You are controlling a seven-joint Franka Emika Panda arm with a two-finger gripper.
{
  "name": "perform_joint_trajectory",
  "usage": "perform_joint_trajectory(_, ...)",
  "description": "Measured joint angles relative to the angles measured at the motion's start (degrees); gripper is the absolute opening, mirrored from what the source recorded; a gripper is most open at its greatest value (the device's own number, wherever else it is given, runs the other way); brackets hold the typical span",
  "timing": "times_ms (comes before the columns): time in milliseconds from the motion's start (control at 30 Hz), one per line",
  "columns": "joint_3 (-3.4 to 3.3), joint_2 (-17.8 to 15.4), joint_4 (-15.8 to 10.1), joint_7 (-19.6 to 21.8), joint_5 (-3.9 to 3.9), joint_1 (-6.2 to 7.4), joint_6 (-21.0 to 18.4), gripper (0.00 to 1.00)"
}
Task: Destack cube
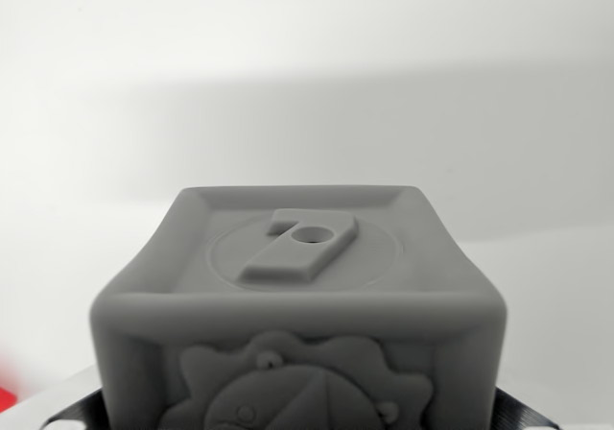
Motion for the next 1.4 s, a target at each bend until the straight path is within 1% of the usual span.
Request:
perform_joint_trajectory(600,-0.24,2.7,2.8,-6.5,-0.03,-1.94,0.0,0.00)
perform_joint_trajectory(700,-0.37,3.4,3.1,-6.7,-0.03,-1.98,0.5,0.00)
perform_joint_trajectory(1000,-0.50,6.8,3.8,-6.8,-0.15,-1.90,2.9,0.00)
perform_joint_trajectory(1400,-0.78,9.5,4.7,-6.8,-0.29,-1.67,4.8,0.00)
